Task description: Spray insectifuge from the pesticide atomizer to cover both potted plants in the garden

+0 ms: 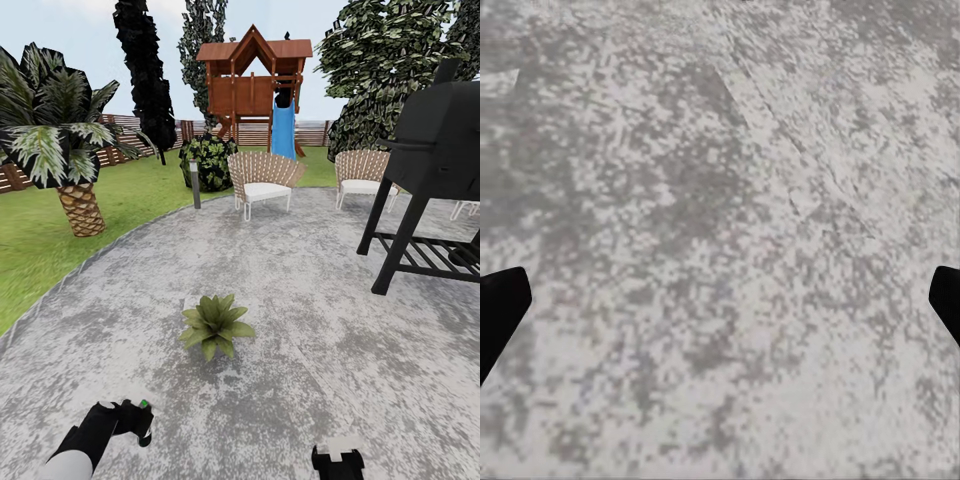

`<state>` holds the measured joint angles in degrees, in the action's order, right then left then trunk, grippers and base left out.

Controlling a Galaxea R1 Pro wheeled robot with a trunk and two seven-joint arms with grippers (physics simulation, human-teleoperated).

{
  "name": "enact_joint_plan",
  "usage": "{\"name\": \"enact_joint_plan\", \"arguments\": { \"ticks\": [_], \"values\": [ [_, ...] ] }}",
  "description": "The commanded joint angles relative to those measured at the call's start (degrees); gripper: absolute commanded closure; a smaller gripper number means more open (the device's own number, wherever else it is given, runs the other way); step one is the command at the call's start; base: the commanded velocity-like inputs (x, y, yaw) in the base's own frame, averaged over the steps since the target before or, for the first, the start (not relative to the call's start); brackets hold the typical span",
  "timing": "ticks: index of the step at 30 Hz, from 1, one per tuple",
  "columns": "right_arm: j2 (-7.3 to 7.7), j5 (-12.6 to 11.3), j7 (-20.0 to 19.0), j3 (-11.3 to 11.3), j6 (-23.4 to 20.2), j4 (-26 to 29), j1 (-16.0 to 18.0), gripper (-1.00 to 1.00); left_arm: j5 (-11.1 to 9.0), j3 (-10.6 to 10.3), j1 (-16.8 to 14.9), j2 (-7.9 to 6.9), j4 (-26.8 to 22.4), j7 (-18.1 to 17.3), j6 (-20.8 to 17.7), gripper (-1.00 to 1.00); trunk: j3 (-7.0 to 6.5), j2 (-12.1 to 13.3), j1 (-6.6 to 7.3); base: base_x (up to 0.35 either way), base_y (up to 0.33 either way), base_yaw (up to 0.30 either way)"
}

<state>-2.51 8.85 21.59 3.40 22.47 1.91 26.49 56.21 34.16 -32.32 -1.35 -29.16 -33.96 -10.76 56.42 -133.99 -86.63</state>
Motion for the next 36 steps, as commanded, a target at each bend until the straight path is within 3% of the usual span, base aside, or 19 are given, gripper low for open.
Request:
{"name": "enact_joint_plan", "arguments": {
  "ticks": [1,5,9,13,18,21,25,28,29,31,32,33,36],
  "values": [
    [0.12,0.3,0.5,0.2,0.0,0.0,0.0,-1.0,0.2,-0.5,-0.1,0.19,-0.1,-0.4,-1.7,1.0,0.05,0.0,0.01,0.0,0.0,0.0],
    [0.98,0.3,0.5,0.1,2.7,-0.1,0.0,-1.0,-0.1,-1.6,-2.1,0.29,-0.1,-1.0,-5.8,1.0,0.05,0.0,0.01,0.0,0.0,0.0],
    [1.36,0.3,0.6,0.1,5.4,-0.1,-0.2,-1.0,0.1,-1.7,-3.8,0.09,-0.2,-5.5,-11.5,1.0,0.05,0.0,0.01,0.0,0.0,0.0],
    [1.91,0.3,0.7,0.0,6.0,-0.2,-0.2,-1.0,0.4,-1.9,-5.2,-0.23,-0.2,-9.6,-13.8,1.0,0.05,0.0,0.01,0.0,0.0,0.0],
    [2.88,0.3,0.7,0.0,6.1,-0.2,-0.2,-1.0,0.6,-1.9,-7.0,-0.63,-0.3,-10.8,-18.3,1.0,0.05,0.0,0.01,0.0,0.0,0.0],
    [3.85,0.2,0.7,0.0,6.1,-0.2,-0.2,-1.0,2.3,-1.9,-8.7,-0.72,-0.3,-11.0,-22.1,1.0,0.05,0.0,0.01,0.0,0.0,0.0],
    [3.9,0.2,0.6,0.0,6.1,-0.1,-0.2,-1.0,5.9,-1.8,-10.7,-0.5,-0.2,-11.8,-23.2,1.0,0.05,0.0,0.01,0.0,0.0,0.0],
    [3.52,0.1,0.6,0.0,6.1,-0.1,-0.2,-1.0,7.1,-1.8,-11.6,-0.4,-0.1,-13.2,-23.8,1.0,0.05,0.0,0.01,0.0,0.0,0.0],
    [3.27,0.1,0.6,-1.8,6.1,-0.1,-0.2,-1.0,7.8,-3.1,-13.4,-0.63,-0.3,-17.4,-28.8,1.0,0.05,0.0,0.01,0.0,0.0,0.0],
    [3.3,0.1,0.5,-3.9,6.1,-0.1,-0.2,-1.0,7.9,-4.9,-13.8,-0.58,-0.3,-17.7,-29.3,1.0,0.05,0.0,0.01,0.0,0.0,0.0],
    [3.33,0.2,0.5,-6.6,6.0,-0.1,-0.2,-1.0,7.9,-7.5,-14.0,-0.31,-0.3,-17.9,-29.7,1.0,0.05,0.0,0.01,0.0,0.0,0.0],
    [3.31,0.2,0.5,-7.9,6.0,-0.1,-0.2,-1.0,8.0,-9.1,-14.1,0.05,-0.4,-17.9,-30.8,1.0,0.05,0.0,0.01,0.0,0.0,0.0],
    [3.32,0.2,0.5,-8.7,6.0,-0.1,-0.2,-1.0,7.9,-10.2,-14.2,0.07,-0.7,-18.0,-33.4,1.0,0.05,0.0,0.01,0.114,0.0,0.0]
  ]
}}
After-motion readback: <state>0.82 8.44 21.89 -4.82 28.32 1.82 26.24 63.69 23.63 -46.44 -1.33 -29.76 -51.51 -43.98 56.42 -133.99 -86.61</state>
